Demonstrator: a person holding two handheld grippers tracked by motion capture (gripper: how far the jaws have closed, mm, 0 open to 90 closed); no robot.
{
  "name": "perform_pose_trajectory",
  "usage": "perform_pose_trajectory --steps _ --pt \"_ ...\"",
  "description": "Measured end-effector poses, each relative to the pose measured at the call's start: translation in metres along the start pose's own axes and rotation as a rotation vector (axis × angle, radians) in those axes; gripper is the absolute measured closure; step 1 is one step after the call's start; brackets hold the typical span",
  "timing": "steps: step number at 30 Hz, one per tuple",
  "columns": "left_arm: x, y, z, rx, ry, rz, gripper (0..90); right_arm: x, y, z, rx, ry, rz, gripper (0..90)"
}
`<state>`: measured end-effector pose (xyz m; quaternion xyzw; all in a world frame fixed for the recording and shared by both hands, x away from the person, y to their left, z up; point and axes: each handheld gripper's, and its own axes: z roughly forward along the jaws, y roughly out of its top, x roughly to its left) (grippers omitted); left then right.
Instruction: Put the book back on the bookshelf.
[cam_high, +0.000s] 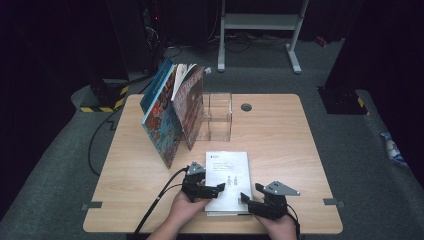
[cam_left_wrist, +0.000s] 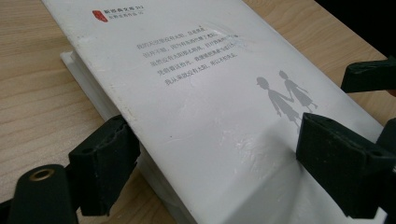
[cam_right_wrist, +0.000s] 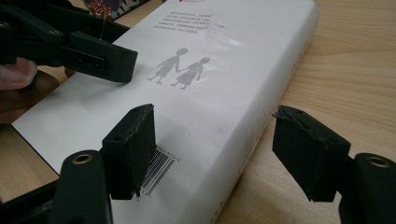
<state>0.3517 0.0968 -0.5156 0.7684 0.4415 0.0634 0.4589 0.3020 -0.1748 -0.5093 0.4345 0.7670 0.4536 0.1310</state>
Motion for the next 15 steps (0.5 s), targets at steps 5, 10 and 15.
perform_pose_trajectory --steps 5,10,15 --pt "-0.004 -0.001 -0.003 -0.023 0.03 0.041 15.7 0.001 -0.001 0.003 0.008 0.021 0.007 29.6" --pt "-0.005 0.0 -0.011 -0.051 0.047 0.054 25.9 0.002 0.0 0.006 0.015 0.046 0.029 29.0" --pt "-0.004 0.002 -0.017 -0.076 0.049 0.065 36.1 0.0 0.0 0.006 0.01 0.055 0.038 28.9"
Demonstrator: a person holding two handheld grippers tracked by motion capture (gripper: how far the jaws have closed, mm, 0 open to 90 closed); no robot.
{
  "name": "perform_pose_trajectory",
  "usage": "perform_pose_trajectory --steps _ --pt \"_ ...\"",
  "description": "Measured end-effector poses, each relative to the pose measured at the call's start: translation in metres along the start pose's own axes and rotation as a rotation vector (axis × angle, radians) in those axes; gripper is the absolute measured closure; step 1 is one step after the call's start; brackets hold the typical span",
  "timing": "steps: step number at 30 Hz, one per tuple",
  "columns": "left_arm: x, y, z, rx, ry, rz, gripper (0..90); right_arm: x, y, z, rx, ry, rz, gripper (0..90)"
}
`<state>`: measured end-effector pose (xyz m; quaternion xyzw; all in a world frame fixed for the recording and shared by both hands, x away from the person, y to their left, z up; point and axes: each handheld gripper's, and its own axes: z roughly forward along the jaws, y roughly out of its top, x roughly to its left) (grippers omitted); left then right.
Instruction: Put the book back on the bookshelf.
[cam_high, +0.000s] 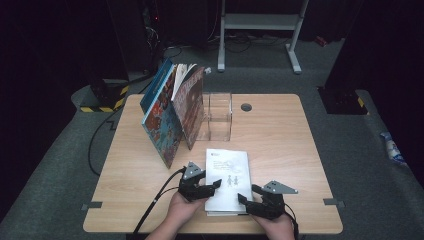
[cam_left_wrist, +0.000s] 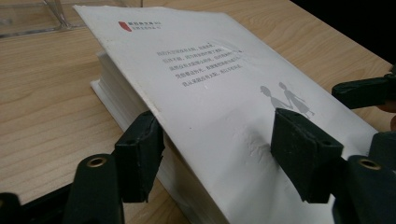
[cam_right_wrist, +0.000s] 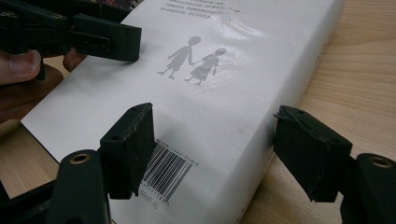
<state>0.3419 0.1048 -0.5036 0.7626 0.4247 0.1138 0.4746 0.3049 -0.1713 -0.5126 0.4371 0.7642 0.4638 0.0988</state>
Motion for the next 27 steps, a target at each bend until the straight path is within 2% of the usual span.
perform_pose_trajectory --steps 4,9,14,18,27 --pt "0.002 0.001 -0.003 -0.001 -0.005 0.0 41.9 0.0 0.0 0.0 -0.001 0.0 0.005 28.9" --pt "0.003 0.003 -0.007 -0.013 -0.013 0.027 45.8 0.0 -0.001 -0.001 -0.005 0.005 0.006 29.0" --pt "-0.001 0.003 -0.009 -0.043 -0.002 0.074 46.2 0.0 -0.001 -0.002 -0.009 0.009 0.013 28.9" --pt "-0.004 0.006 -0.012 -0.059 0.008 0.128 46.9 -0.001 -0.001 -0.002 -0.018 0.012 0.014 28.2" --pt "-0.007 0.007 -0.018 -0.084 0.014 0.165 50.0 0.0 0.0 -0.003 -0.018 0.016 0.018 27.4"
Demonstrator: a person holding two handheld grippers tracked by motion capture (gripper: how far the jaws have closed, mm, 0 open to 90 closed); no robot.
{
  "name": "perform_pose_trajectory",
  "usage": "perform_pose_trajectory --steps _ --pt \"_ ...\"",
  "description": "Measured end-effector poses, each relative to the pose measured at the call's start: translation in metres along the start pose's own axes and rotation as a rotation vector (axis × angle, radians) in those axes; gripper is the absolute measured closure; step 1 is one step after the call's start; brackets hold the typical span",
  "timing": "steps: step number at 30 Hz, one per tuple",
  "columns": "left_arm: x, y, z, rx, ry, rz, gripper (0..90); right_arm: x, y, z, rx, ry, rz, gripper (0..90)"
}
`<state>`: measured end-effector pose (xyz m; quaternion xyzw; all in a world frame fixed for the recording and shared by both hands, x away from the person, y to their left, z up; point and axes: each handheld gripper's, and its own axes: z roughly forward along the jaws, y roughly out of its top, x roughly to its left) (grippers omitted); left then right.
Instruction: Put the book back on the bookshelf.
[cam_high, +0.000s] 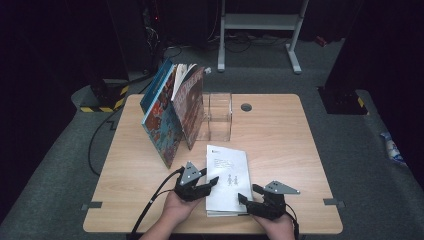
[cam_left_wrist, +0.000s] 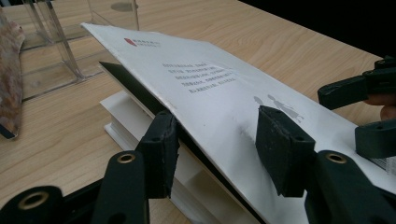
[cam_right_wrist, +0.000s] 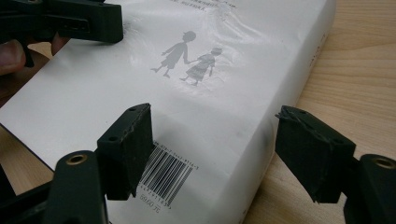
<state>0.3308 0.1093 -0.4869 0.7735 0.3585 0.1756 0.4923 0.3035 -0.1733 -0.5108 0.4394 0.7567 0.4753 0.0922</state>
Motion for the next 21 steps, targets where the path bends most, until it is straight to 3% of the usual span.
perform_pose_trajectory --steps 5,9,13,21 --pt "-0.002 0.001 -0.002 -0.015 0.006 0.024 50.0 -0.003 0.003 0.001 0.005 0.002 -0.001 26.4" --pt "-0.003 0.001 -0.003 -0.02 0.006 0.041 49.9 -0.008 0.007 0.003 0.009 -0.004 0.03 25.6" --pt "-0.004 0.001 -0.004 -0.03 0.004 0.046 50.0 -0.014 0.013 0.01 0.009 0.026 0.061 23.6" --pt "-0.007 0.004 -0.006 -0.048 0.016 0.092 50.1 -0.026 0.022 0.026 0.051 0.105 0.157 14.1"
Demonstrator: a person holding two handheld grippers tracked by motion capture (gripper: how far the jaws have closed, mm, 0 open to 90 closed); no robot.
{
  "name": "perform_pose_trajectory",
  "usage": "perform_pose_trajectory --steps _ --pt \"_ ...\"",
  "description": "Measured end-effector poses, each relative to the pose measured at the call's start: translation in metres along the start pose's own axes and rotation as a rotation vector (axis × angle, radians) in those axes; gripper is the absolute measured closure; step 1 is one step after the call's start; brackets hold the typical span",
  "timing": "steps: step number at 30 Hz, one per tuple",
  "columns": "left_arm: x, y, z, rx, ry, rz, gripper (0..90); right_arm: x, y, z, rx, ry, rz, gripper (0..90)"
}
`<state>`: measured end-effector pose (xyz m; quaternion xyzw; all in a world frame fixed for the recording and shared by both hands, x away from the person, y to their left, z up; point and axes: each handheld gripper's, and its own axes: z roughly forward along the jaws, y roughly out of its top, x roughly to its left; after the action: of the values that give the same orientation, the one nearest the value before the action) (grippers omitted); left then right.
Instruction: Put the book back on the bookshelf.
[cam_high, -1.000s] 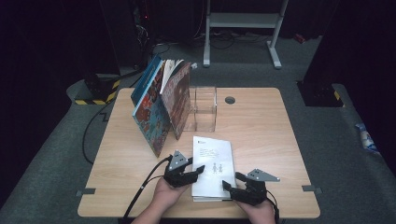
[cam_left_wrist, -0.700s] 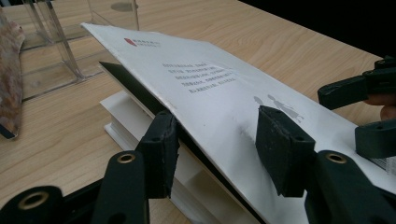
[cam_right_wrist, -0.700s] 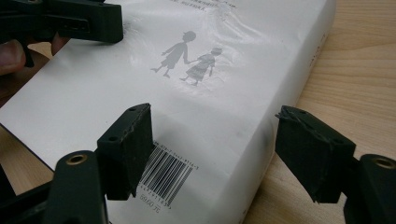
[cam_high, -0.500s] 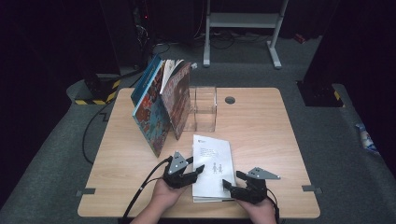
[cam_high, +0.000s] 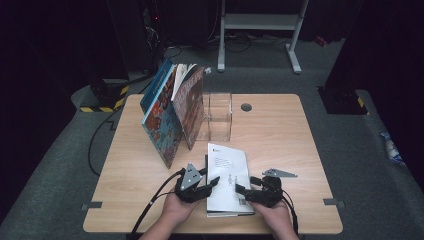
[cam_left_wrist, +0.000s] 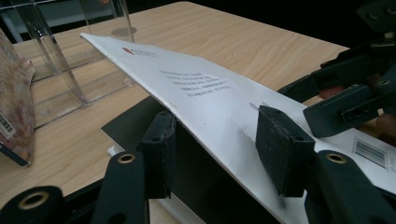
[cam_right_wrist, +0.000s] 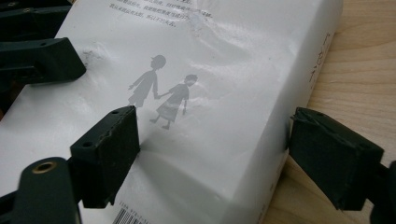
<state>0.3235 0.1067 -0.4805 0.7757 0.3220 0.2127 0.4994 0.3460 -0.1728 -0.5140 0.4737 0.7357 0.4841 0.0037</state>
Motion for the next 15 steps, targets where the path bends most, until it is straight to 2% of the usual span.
perform_pose_trajectory --steps 7,15 --pt "-0.004 0.001 -0.003 -0.029 0.012 0.049 50.3 -0.01 0.005 0.005 0.049 0.064 0.07 8.4" --pt "-0.007 0.0 -0.006 -0.064 0.021 0.098 50.4 -0.016 0.006 0.007 0.062 0.118 0.108 7.3"
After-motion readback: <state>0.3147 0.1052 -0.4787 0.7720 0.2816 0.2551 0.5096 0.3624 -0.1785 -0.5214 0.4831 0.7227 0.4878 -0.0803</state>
